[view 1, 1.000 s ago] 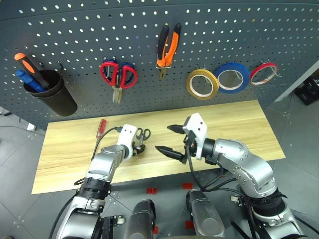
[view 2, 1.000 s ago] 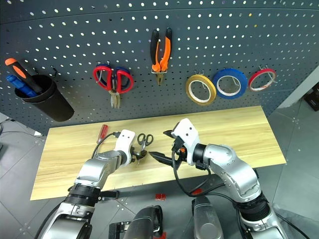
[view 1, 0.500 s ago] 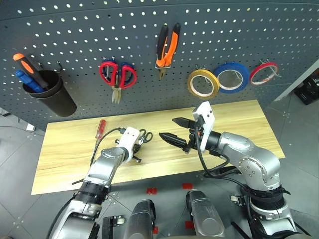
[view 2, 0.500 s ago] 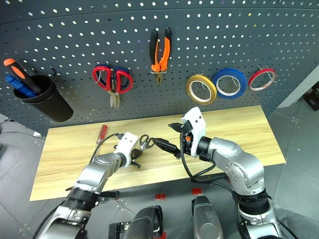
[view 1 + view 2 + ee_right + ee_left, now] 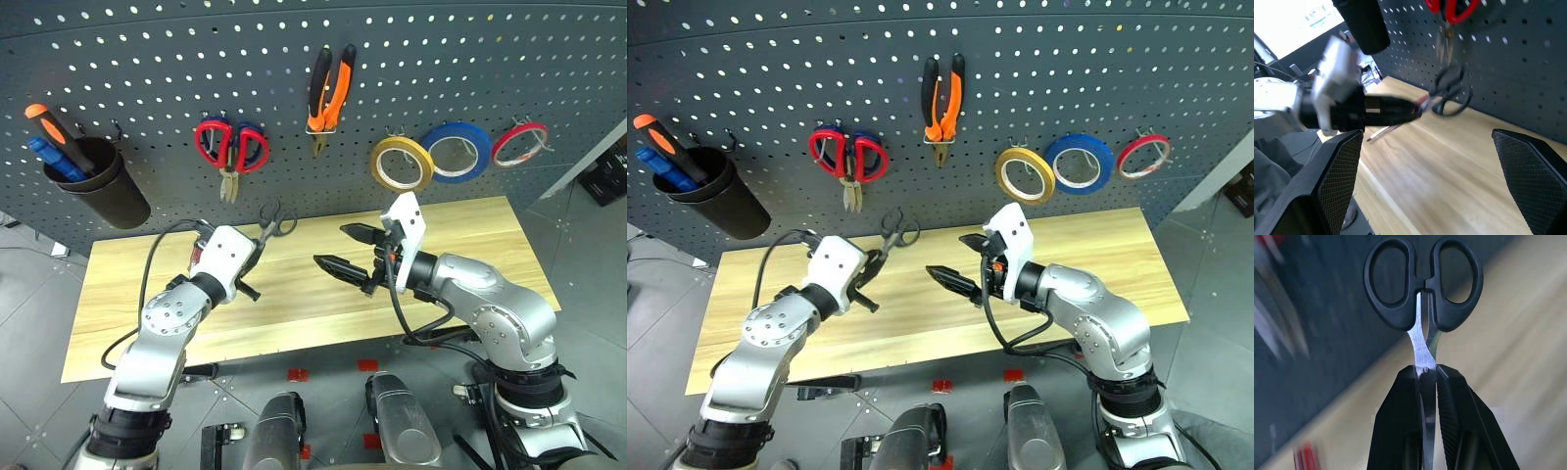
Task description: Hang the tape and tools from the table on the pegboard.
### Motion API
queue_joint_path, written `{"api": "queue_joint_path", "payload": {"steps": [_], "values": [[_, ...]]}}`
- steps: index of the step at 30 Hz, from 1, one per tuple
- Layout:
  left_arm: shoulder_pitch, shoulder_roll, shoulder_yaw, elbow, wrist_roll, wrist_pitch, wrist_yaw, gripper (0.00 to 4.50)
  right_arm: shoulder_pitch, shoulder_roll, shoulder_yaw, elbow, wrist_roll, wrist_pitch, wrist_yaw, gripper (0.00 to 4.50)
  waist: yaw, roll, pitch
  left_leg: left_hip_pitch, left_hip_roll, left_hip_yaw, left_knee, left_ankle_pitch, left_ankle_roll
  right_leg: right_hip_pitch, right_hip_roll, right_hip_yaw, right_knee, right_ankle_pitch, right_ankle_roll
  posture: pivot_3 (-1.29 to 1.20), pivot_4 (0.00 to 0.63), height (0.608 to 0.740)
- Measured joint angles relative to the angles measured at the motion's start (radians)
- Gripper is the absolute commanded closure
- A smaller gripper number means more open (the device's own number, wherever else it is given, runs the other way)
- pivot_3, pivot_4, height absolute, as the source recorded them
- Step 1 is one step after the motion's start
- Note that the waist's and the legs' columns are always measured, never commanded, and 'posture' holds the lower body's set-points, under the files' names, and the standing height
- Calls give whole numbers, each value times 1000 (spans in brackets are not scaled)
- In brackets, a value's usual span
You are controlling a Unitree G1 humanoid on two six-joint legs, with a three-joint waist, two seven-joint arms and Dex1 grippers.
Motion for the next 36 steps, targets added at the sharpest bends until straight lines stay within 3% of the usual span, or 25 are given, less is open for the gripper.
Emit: {"api": "queue_joint_path", "payload": {"steps": [8,13,22,29,36], "values": [[205,-108,97,-239,65,-89,153,4341,-1,-48,87,-2,-87,-156,32,0,6,-1,0,0,-1,0,0,0,0,0,0,0,0,0,0,-153,261,740],[191,-129,106,-313,123,-102,207,4341,-1,-62,132,7,-132,-233,64,0,21,-1,-1,0,-1,0,1,0,0,1,1,-1,1,0,0,-141,253,740],[98,-149,128,-304,154,-62,246,4341,-36,-44,144,53,-155,-269,82,0,27,-2,-1,0,-1,0,1,0,0,1,1,-2,1,0,0,-150,249,740],[-13,-127,125,-164,149,-82,214,4341,-90,-3,141,73,-155,-270,87,0,27,-2,-1,0,-1,0,2,0,0,1,1,-2,1,0,0,-178,252,740],[-20,-127,84,-97,135,-102,172,4341,-133,28,128,86,-154,-270,75,0,25,-2,-1,0,0,0,2,2,-4,0,1,-2,1,0,0,-192,254,740]]}}
